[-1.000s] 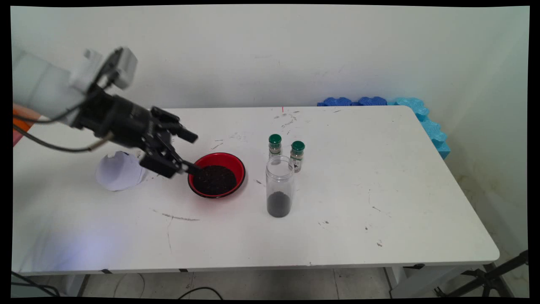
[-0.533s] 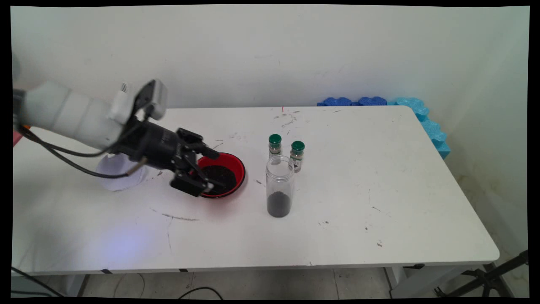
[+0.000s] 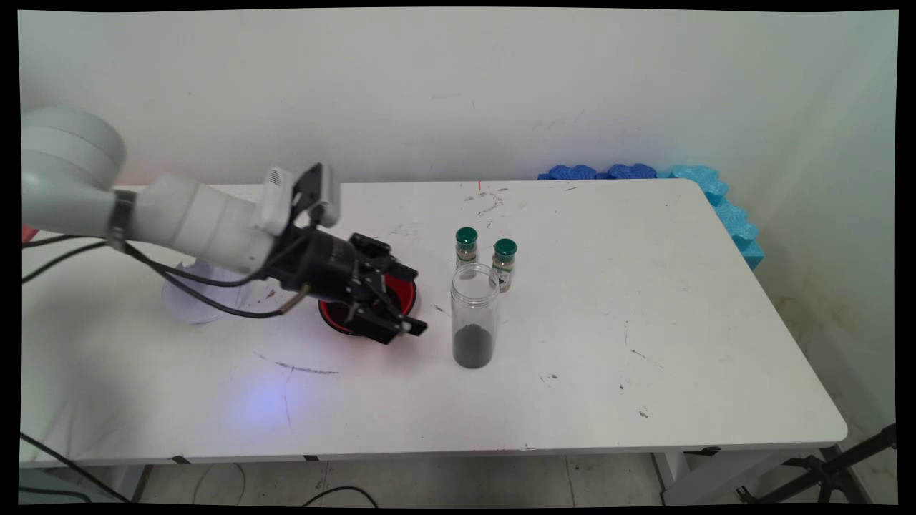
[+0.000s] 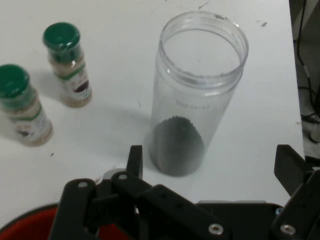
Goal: Pick up the black seasoning powder from the table, then pour the black seasoning powder in the red bowl
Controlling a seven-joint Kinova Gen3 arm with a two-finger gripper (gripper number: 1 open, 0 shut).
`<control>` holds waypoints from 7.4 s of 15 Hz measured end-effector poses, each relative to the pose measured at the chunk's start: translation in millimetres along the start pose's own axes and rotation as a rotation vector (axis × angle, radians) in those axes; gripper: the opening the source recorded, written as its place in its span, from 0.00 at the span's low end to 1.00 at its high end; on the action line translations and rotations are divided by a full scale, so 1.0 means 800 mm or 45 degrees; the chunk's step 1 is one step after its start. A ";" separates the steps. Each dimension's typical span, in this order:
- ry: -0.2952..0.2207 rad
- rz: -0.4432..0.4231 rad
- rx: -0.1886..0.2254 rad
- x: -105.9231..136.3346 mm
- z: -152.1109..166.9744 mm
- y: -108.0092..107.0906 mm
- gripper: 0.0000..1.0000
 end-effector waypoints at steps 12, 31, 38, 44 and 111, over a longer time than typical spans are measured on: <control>0.062 0.041 -0.031 0.012 0.080 -0.016 1.00; 0.087 0.037 -0.075 0.022 0.076 -0.013 0.00; 0.098 0.036 -0.072 0.042 -0.004 -0.009 0.00; 0.092 0.046 -0.096 0.052 -0.090 -0.007 0.00; -0.172 -1.728 -0.239 0.016 -0.170 -0.094 0.00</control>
